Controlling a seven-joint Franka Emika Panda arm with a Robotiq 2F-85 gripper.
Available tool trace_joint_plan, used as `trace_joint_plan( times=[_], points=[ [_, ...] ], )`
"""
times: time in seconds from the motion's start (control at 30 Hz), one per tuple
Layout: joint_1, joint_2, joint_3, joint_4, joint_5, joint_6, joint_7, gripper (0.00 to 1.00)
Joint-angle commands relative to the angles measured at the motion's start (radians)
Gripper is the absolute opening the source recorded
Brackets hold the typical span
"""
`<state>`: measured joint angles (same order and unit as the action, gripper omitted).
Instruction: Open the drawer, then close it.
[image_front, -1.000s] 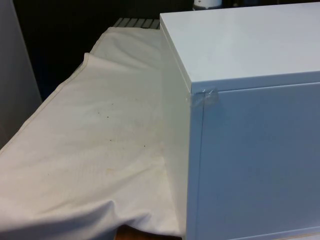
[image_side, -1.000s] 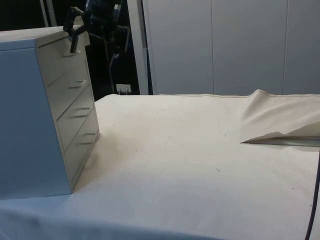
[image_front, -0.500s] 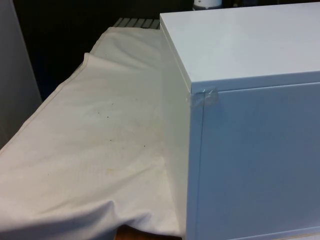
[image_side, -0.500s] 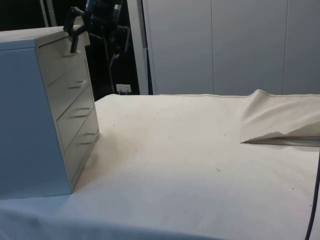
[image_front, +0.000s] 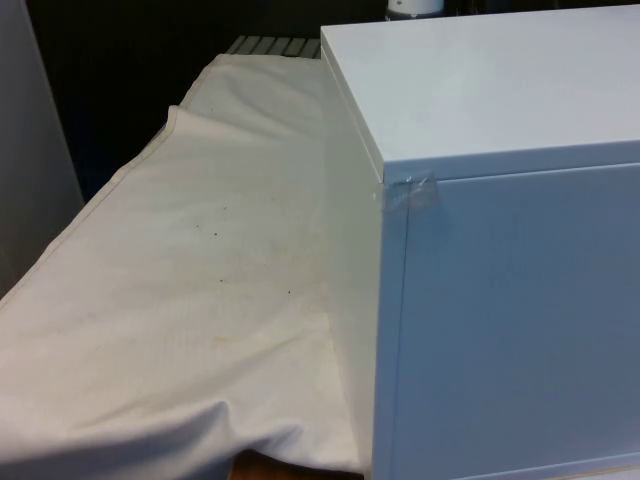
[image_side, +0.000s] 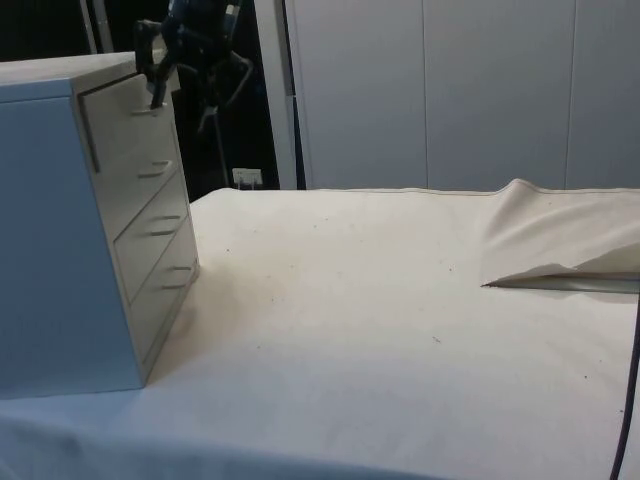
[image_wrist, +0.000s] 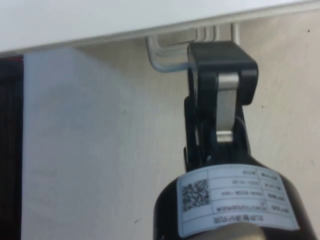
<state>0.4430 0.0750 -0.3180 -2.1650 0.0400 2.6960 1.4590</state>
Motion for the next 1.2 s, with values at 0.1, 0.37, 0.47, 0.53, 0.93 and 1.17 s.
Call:
trace_joint_plan(
  times=[0.1, 0.37, 0.47, 0.53, 0.93, 1.17],
  points=[
    [0.0, 0.002, 0.0, -0.007, 0.001, 0.005, 0.0, 0.34],
    [-0.001, 0.004, -0.002, -0.002, -0.001, -0.001, 0.0, 0.0],
    [-0.001, 0.007, -0.001, 0.001, -0.001, -0.002, -0.003, 0.0],
    [0.0, 0.003, -0.002, 0.002, -0.004, -0.008, -0.003, 0.0],
    [-0.001, -0.08, -0.007, -0.06, -0.033, -0.032, -0.009, 0.0],
    [-0.005, -0.141, -0.01, -0.128, -0.049, -0.025, -0.016, 0.0]
  ],
)
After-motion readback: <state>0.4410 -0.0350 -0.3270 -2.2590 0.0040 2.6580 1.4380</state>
